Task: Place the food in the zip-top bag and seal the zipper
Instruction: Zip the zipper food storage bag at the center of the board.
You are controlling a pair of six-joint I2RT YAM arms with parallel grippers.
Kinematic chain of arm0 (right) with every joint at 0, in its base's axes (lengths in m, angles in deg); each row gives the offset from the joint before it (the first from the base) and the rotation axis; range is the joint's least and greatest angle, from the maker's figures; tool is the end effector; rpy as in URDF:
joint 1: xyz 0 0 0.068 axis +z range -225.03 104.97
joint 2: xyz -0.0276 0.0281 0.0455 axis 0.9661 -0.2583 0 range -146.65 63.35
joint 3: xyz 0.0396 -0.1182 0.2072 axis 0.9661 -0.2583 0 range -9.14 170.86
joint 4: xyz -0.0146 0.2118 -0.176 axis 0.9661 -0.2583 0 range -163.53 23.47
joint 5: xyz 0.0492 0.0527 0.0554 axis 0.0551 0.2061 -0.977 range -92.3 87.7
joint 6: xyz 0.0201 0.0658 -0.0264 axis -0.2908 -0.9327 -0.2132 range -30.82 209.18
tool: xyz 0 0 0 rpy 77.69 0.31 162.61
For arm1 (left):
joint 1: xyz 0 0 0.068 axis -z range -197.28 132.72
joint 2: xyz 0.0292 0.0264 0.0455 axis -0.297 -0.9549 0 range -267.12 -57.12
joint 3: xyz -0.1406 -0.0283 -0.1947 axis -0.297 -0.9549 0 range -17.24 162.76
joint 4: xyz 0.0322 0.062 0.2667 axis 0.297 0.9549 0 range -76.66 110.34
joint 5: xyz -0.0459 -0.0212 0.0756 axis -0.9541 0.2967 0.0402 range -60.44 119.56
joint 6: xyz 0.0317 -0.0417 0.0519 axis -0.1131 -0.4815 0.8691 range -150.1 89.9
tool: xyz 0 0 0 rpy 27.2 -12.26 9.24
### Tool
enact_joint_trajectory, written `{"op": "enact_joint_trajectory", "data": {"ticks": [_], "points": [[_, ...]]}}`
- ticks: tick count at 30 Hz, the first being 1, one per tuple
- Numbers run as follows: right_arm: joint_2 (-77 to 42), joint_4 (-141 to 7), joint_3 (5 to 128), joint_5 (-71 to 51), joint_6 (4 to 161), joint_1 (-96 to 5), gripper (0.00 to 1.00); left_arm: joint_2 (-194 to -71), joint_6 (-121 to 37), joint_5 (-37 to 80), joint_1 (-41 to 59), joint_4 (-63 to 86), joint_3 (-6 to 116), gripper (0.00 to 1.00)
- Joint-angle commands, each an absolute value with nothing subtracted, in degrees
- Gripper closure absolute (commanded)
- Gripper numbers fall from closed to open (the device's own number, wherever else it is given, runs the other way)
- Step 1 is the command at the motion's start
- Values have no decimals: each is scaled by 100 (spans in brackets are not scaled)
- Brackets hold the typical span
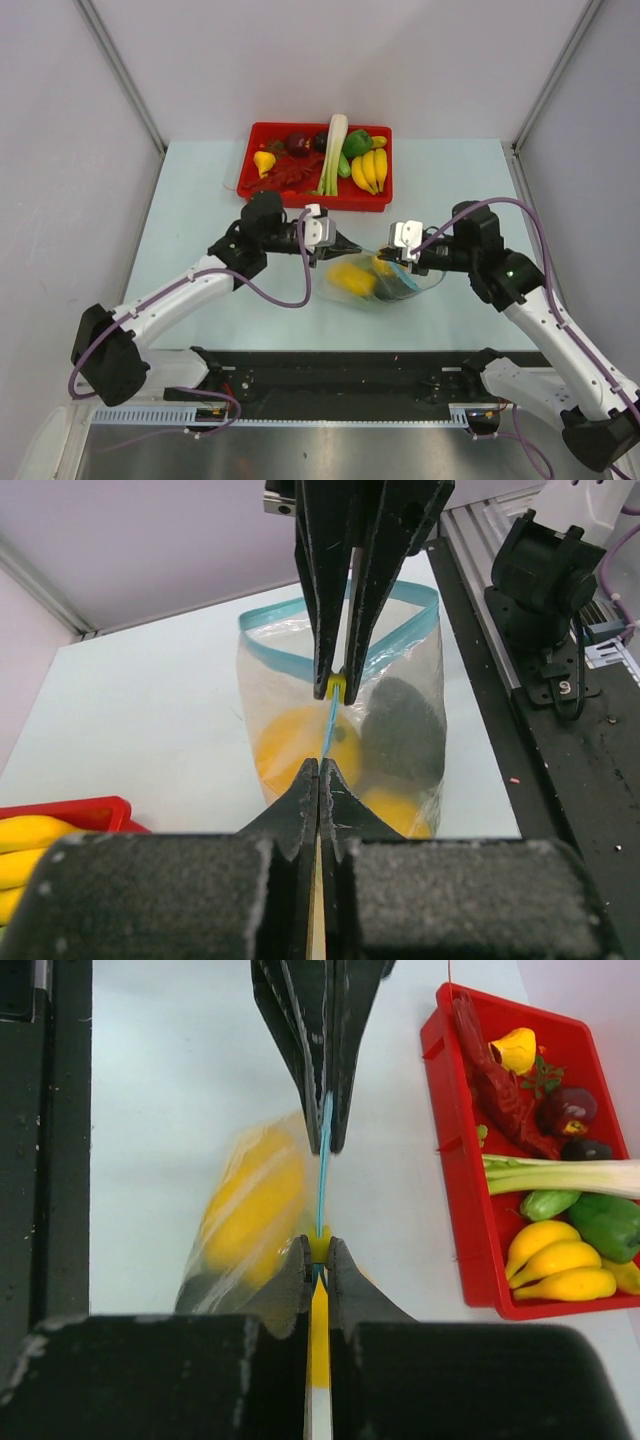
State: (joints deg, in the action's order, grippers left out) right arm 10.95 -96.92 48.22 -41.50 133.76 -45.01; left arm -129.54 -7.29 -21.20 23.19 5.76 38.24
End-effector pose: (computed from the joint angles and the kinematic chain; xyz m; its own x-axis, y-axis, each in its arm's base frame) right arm 0.1905 0.1551 0.3273 0.3542 -0.4234 -0.8338 -0.8892 0.1237 -0.4405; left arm 0.2184 -0.2491 0.2977 0.2704 0.0918 -0.9584 0.9623 -0.0546 0.2663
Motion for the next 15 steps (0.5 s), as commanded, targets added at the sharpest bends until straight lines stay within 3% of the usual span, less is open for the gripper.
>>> {"op": "enact_joint_trajectory", "data": {"ticks": [1,15], "points": [[1246,-10353,4974,-3719,13277,-4682,100,-12444,-874,-1984,1938,270,3874,100],[1492,-10959,4966,-3482,13242,-5042,100,-12127,-1181,-1649,813,464,3866,100]]}}
